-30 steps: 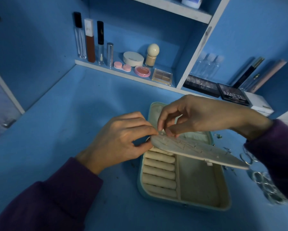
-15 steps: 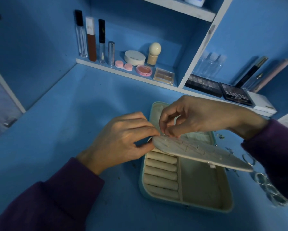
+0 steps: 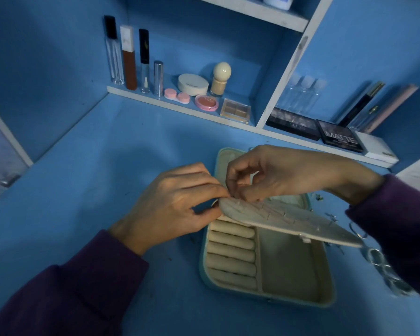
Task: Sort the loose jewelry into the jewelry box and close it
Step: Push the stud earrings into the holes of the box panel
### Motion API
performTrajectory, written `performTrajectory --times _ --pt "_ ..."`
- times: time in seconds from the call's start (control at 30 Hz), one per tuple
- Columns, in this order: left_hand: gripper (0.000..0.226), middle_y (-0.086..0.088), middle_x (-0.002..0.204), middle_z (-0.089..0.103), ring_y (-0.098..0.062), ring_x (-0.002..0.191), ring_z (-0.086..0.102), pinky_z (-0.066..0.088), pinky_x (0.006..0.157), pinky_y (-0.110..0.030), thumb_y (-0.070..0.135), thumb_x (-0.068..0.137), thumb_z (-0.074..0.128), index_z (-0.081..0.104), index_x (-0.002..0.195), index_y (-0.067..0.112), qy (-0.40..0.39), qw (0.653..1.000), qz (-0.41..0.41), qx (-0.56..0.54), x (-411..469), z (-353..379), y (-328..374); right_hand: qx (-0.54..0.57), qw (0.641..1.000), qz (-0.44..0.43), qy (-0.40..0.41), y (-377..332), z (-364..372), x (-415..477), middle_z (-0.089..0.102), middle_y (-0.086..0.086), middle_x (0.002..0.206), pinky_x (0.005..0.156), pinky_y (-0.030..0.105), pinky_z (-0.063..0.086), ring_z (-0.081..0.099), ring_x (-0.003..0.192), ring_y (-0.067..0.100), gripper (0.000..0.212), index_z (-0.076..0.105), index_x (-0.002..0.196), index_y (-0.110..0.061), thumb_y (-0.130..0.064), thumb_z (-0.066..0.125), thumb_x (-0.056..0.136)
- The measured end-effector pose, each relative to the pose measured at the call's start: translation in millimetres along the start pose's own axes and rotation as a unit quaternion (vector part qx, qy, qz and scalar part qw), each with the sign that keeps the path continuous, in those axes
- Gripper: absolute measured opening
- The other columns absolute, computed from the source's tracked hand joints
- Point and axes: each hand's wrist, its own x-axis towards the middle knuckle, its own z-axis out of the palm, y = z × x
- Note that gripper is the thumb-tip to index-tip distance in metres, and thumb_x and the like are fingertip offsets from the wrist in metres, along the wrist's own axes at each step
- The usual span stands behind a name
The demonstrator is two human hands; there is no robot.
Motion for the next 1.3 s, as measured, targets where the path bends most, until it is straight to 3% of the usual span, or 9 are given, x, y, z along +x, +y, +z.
performTrajectory --times 0.13,0.3,0.43,0.7,0.87,1.0,1.13,1.23,1.3 --pt "0.006 -0.003 0.078 0.07 -0.019 0.066 0.058 0.05 0.065 -0.027 0.007 0.077 0.077 0.074 0.081 0.003 0.001 1.0 0.0 0.001 1 0 1 0.029 0.999 -0.013 -0.012 2 -5 -3 0.062 -0.017 0.073 0.066 0.025 0.05 0.058 0.066 0.008 0.014 0.063 0.084 -0.01 0.003 0.06 0.085" --pt "0.006 -0.003 0.078 0.07 -0.02 0.066 0.059 0.05 0.064 -0.028 0.007 0.078 0.077 0.074 0.081 0.004 -0.001 1.0 0.004 -0.001 1 0 0 0.023 1.0 -0.014 -0.013 2 -4 2 0.061 -0.015 0.071 0.064 0.024 0.051 0.057 0.066 0.013 0.015 0.065 0.08 -0.01 0.004 0.061 0.083" --pt "0.005 -0.004 0.078 0.07 -0.02 0.066 0.059 0.05 0.064 -0.029 0.007 0.08 0.075 0.075 0.082 0.003 0.0 1.0 0.012 0.003 1 0 -1 0.03 0.999 -0.008 -0.012 2 -4 2 0.062 -0.015 0.07 0.061 0.022 0.05 0.056 0.061 0.006 0.015 0.066 0.079 -0.01 0.004 0.061 0.083" --pt "0.006 -0.003 0.077 0.069 -0.021 0.064 0.058 0.049 0.064 -0.028 0.008 0.081 0.074 0.074 0.079 0.003 0.002 1.0 0.007 -0.001 0 1 -1 0.029 1.0 -0.003 0.004 6 2 1 0.061 -0.009 0.068 0.057 0.014 0.043 0.051 0.055 -0.002 0.004 0.067 0.08 -0.008 -0.007 0.065 0.082" --pt "0.005 -0.003 0.079 0.07 -0.019 0.067 0.06 0.05 0.068 -0.025 0.007 0.08 0.074 0.073 0.08 0.003 0.023 1.0 -0.018 -0.001 0 3 1 0.088 0.996 -0.007 0.032 16 0 -5 0.066 0.013 0.082 0.066 0.022 0.049 0.059 0.068 0.011 0.007 0.066 0.091 -0.009 -0.004 0.064 0.086" --pt "0.014 0.002 0.074 0.068 -0.009 0.068 0.056 0.046 0.069 -0.018 0.018 0.083 0.07 0.072 0.078 0.006 0.051 0.995 -0.087 -0.026 4 6 1 0.258 0.958 0.005 0.124 30 -9 -24 0.068 0.017 0.085 0.066 0.026 0.053 0.063 0.073 0.022 0.024 0.062 0.102 -0.006 -0.016 0.066 0.081" --pt "0.023 0.012 0.069 0.057 -0.001 0.062 0.047 0.042 0.062 -0.014 0.032 0.079 0.069 0.069 0.075 0.01 0.073 0.983 -0.165 -0.043 11 11 -2 0.374 0.887 0.082 0.259 50 -18 -45 0.068 0.01 0.075 0.057 0.021 0.048 0.059 0.063 0.017 0.027 0.069 0.086 -0.011 -0.035 0.06 0.076" --pt "0.024 0.014 0.068 0.059 0.002 0.061 0.051 0.043 0.06 -0.012 0.037 0.074 0.07 0.07 0.084 0.015 0.066 0.966 -0.229 -0.098 17 13 -1 0.437 0.829 0.14 0.32 68 -19 -61 0.066 0.004 0.068 0.052 0.022 0.047 0.06 0.058 0.015 0.03 0.072 0.072 -0.017 -0.042 0.056 0.077" --pt "0.019 0.018 0.068 0.063 0.005 0.062 0.055 0.046 0.06 -0.013 0.032 0.072 0.076 0.068 0.088 0.026 0.057 0.949 -0.277 -0.141 22 13 0 0.456 0.805 0.154 0.346 79 -15 -67 0.067 0.004 0.07 0.056 0.023 0.051 0.062 0.063 0.016 0.031 0.067 0.073 -0.016 -0.042 0.054 0.083"
